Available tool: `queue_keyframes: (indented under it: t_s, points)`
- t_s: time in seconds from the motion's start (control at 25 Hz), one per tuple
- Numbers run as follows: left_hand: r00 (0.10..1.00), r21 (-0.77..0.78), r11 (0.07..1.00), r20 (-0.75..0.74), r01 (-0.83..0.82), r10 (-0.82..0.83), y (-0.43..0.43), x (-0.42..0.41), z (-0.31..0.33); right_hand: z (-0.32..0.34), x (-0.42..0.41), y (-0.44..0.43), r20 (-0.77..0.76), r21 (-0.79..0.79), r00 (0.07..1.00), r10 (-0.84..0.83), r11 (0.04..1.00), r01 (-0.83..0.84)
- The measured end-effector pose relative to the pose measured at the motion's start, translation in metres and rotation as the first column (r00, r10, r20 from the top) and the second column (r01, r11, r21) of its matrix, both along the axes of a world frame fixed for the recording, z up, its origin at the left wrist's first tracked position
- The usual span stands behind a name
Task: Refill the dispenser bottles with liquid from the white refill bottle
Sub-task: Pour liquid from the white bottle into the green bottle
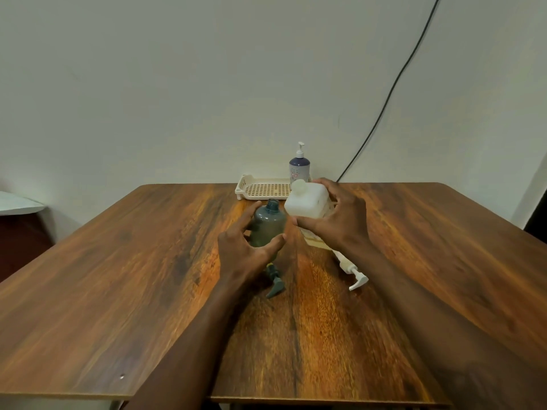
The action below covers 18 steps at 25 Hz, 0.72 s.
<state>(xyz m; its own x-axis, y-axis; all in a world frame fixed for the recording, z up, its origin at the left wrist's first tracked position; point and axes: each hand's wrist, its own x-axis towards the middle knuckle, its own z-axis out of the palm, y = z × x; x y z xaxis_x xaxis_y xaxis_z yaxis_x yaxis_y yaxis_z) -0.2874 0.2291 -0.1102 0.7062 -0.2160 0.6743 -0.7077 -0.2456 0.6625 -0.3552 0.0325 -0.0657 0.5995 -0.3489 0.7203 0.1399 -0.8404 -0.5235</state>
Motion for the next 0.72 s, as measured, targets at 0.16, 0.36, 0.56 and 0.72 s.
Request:
queue_keyframes:
  t_s: [0.16,0.36,0.56,0.72]
  points:
    - [1.0,-0.012,1.0,-0.001,0.01,-0.01,0.0,0.002,-0.002,0.008,0.0,0.0,0.013,-0.224,0.996,-0.089,0.97,0.09]
    - [0.999,-0.047,0.998,-0.006,0.034,-0.034,-0.003,0.001,-0.002,0.01,0.002,0.0,0.055,-0.384,0.995,-0.085,0.918,0.1]
    - [0.999,-0.062,0.997,-0.02,0.048,-0.049,-0.003,0.0,-0.002,0.013,0.007,-0.002,0.07,-0.434,0.992,-0.103,0.892,0.123]
    - [0.999,-0.044,0.998,-0.026,0.04,-0.041,-0.004,0.001,-0.003,0.014,0.011,-0.004,0.078,-0.453,0.991,-0.109,0.881,0.133]
